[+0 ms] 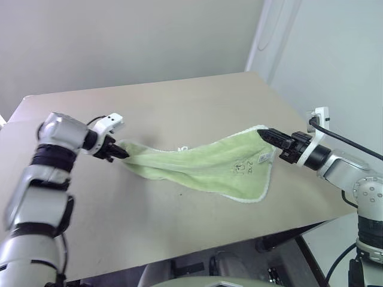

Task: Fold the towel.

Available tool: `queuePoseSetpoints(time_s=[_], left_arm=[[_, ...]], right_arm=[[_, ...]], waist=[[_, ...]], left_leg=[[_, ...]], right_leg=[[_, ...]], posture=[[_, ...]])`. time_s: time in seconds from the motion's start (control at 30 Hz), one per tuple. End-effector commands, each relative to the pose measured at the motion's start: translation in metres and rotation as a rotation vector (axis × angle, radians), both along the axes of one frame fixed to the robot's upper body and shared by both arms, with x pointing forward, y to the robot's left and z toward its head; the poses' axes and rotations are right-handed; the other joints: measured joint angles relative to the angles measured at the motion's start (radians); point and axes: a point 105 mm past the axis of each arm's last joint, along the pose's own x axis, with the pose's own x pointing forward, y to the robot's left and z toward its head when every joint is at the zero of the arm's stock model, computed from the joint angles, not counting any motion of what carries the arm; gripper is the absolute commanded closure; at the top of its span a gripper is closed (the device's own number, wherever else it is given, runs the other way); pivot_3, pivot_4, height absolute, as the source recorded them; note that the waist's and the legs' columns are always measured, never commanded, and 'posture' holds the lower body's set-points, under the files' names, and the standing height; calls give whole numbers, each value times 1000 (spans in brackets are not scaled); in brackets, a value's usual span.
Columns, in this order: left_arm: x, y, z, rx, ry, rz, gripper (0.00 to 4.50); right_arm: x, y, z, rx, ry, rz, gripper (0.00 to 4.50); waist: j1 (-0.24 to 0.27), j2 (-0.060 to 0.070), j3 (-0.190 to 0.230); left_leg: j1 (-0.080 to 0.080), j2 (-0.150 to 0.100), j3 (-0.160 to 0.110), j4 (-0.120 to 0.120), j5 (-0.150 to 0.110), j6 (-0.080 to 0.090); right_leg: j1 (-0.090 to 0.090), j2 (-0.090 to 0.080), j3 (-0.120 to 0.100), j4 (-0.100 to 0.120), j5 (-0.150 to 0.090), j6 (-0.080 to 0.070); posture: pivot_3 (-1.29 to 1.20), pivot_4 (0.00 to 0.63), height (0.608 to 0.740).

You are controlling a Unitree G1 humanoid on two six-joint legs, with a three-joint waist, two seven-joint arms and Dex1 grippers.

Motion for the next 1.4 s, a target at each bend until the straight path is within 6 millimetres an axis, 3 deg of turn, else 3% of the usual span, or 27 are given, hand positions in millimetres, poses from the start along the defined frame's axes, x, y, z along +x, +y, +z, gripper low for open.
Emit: queuePoseSetpoints(time_s=[0.03,0.13,0.27,0.5,0.57,0.67,0.8,0.93,1.03,1.17,1.23,1.4], left_arm=[[-35,-11,5,4,42,-163,4060],[-46,-4,-3,26,55,-169,4060],[-49,4,-27,19,82,-122,4060],[-40,0,-41,-37,68,-61,1650],[-35,-5,-27,-122,52,-64,964],[-28,-9,0,-245,15,-83,964],[-7,7,39,-371,-136,-18,964],[14,26,53,-414,-207,133,964],[21,41,39,-335,-196,204,964],[31,44,13,-263,-156,295,964],[36,36,-3,-256,-111,349,964],[35,-10,-50,-297,15,314,964]], right_arm=[[3,4,10,-1,-56,22,4500],[4,6,5,-27,-48,27,4500],[5,6,-3,-65,-34,23,4500],[0,4,-12,-93,-14,17,4500],[0,3,-13,-105,-9,15,4500],[-1,4,-15,-124,-6,22,4500],[-3,5,-19,-153,1,39,4500],[-2,6,-19,-170,-1,44,4500],[0,10,-18,-180,-4,58,4500],[3,15,-19,-189,-3,72,4500],[4,17,-19,-188,-6,78,4500],[6,23,-21,-183,-12,80,4500]], waist=[[4,1,0],[12,1,0],[7,1,0],[7,1,0],[9,1,0],[7,1,1],[4,1,1],[4,1,0],[3,1,0],[8,0,0],[12,0,0],[12,0,0]], left_leg=[[0,0,1,0,0,0],[0,-1,1,3,0,0],[1,-2,1,6,0,0],[2,-2,2,6,0,0],[2,-2,2,6,0,0],[2,-2,2,8,0,0],[2,-2,3,9,0,0],[2,-2,3,9,0,0],[2,-2,4,9,0,0],[2,-2,4,9,0,0],[1,-2,4,11,0,0],[-1,-4,4,18,0,0]], right_leg=[[0,-1,0,0,0,0],[0,-2,1,1,0,0],[3,-1,1,1,2,3],[4,3,2,1,3,5],[4,3,2,1,3,5],[4,3,1,1,3,6],[4,3,1,1,3,8],[4,4,1,2,3,8],[4,4,2,2,3,10],[4,4,2,2,3,10],[5,3,2,2,4,11],[7,1,3,1,7,14]], posture=[[0,0,740],[0,0,740],[0,0,740],[0,0,740],[0,0,740],[0,0,740],[0,0,740],[0,0,740],[0,0,740],[0,0,740],[0,0,740],[0,0,740]])
